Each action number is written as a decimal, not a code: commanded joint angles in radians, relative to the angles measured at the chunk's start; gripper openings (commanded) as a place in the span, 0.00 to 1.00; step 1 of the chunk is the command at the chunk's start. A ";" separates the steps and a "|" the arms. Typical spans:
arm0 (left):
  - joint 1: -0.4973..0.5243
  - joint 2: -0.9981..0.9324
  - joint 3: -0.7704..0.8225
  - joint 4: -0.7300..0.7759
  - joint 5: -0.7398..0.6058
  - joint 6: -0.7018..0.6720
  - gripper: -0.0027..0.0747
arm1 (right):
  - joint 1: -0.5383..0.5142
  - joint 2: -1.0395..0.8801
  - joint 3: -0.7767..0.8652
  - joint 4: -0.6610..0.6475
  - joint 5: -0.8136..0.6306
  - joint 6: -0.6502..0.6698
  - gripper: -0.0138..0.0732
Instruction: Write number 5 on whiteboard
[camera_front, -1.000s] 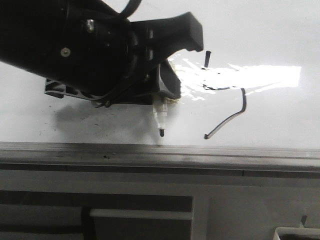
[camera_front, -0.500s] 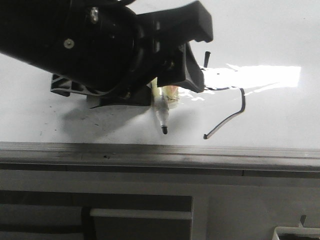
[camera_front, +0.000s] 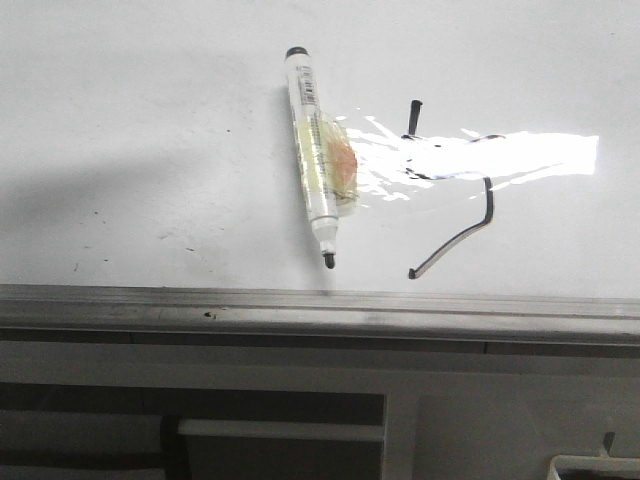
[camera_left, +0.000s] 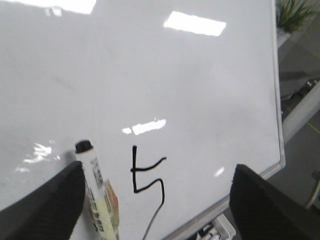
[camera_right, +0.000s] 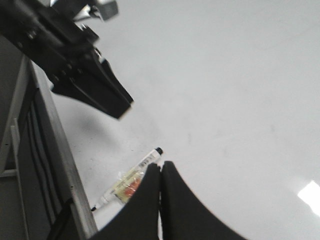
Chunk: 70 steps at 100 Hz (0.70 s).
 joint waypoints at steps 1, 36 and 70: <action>0.000 -0.126 0.028 0.099 -0.075 0.003 0.62 | -0.006 -0.059 -0.002 -0.170 -0.057 0.172 0.09; 0.000 -0.441 0.294 0.151 -0.085 0.007 0.01 | -0.006 -0.419 0.211 -0.621 0.065 0.606 0.09; 0.000 -0.459 0.317 0.148 -0.026 0.007 0.01 | -0.006 -0.446 0.268 -0.586 0.249 0.606 0.09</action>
